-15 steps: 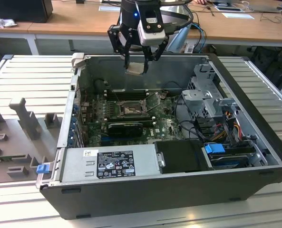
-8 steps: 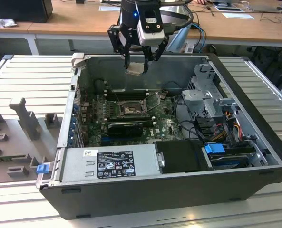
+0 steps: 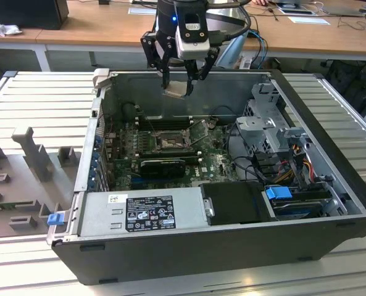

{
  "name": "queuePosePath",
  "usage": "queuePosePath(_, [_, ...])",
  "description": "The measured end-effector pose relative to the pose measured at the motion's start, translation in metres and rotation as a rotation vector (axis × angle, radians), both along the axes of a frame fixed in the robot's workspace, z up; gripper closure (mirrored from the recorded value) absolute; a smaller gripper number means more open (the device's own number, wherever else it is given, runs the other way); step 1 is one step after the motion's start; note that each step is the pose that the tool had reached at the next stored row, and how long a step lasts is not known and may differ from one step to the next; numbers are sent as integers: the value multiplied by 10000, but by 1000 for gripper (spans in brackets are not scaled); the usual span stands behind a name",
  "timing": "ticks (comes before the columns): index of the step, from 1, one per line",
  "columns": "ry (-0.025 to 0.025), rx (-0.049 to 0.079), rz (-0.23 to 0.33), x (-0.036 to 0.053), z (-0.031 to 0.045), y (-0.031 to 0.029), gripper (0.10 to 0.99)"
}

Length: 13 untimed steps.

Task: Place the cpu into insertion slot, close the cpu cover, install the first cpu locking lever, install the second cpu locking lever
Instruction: 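Place the cpu into insertion slot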

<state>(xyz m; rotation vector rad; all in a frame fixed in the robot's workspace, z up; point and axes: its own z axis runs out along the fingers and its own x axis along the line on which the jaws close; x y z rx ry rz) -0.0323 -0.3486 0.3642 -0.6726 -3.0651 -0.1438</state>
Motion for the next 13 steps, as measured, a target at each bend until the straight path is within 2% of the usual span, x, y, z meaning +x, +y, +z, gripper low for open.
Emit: queuePosePath(13, [0,-1,-556,0,-1,0,557])
